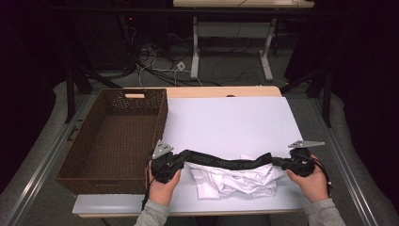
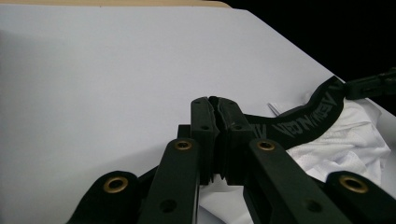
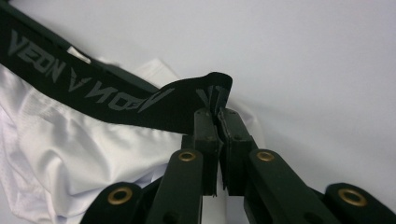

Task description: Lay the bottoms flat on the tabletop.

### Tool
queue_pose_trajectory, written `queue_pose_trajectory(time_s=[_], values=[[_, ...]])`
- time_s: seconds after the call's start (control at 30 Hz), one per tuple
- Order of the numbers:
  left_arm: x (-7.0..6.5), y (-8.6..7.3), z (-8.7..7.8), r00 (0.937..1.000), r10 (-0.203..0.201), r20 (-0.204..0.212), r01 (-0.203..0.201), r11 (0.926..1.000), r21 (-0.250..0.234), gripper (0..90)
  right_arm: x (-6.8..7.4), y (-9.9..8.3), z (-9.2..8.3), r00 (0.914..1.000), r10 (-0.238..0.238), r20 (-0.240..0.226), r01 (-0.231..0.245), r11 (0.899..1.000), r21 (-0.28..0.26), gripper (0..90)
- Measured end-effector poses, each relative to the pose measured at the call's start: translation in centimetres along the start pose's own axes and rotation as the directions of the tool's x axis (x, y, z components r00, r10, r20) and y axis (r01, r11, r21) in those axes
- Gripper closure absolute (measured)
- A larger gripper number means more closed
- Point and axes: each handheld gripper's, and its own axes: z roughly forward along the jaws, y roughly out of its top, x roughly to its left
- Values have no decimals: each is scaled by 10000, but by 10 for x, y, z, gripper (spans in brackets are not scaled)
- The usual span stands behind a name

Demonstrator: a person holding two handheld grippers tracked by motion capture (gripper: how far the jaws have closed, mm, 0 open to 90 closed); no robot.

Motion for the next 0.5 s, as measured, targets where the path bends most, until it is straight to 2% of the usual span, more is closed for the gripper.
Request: queue_pose_trajectory(time_s=[0.23,0.3,0.5], values=[[-2,9,5,10000,34,-73,-34,9999,-97,863,-7,14,-13,9996,-29,268,56,9948,-1021,873],[-2,11,7,10000,-8,-77,7,9999,-157,863,-8,18,-15,9991,-42,428,91,9934,-1145,873],[-2,34,23,9998,-39,-206,30,9989,-467,864,-16,35,-20,9951,-311,937,447,9881,-1474,874]])
